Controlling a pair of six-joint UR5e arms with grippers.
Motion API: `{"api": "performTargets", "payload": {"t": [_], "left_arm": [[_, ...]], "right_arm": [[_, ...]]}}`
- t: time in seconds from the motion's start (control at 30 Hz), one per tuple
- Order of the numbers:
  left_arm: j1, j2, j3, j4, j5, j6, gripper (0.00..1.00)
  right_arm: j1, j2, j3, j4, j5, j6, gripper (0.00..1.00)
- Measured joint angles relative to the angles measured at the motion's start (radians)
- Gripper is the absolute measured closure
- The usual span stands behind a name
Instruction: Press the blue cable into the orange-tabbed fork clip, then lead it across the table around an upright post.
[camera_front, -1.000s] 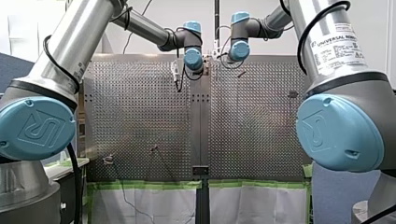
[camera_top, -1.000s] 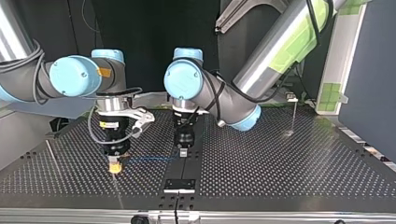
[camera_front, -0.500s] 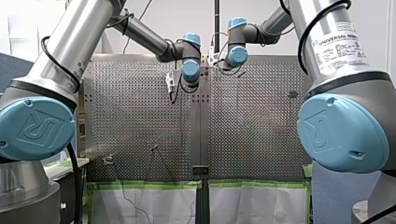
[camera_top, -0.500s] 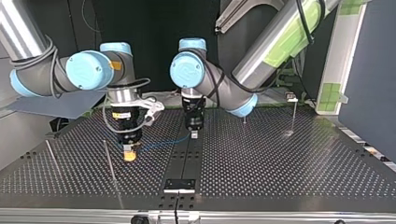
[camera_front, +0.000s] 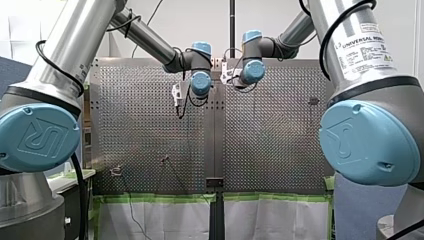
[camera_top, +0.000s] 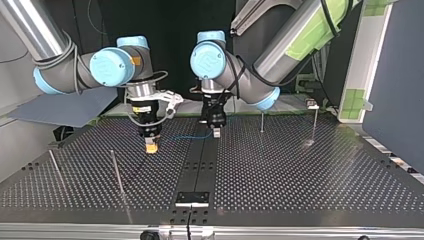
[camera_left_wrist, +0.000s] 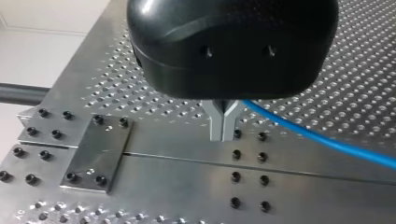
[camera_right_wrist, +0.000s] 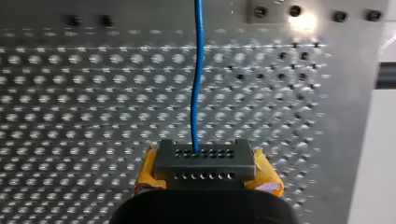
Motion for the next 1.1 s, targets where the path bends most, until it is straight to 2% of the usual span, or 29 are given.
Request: {"api": "performTargets", "payload": {"t": [0.27,0.53,0.67,0.97,1.1], "left_arm": [[0.001,0.000,-0.078,0.063,0.000,-0.019,1.00],[0.006,-0.001,-0.152,0.138,0.025,-0.045,1.00],[0.006,-0.001,-0.189,0.175,0.030,-0.054,1.00],[0.007,-0.001,-0.278,0.264,0.048,-0.103,1.00],[0.009,-0.001,-0.314,0.300,0.062,-0.113,1.00]], "right_arm": [[0.008,0.002,0.078,-0.015,0.001,0.001,1.00],[0.009,0.018,0.151,-0.083,-0.004,0.021,1.00],[0.013,0.051,0.164,-0.101,-0.008,0.020,1.00],[0.019,0.116,0.171,-0.107,-0.008,0.017,1.00],[0.027,0.151,0.171,-0.108,-0.008,0.007,1.00]]}}
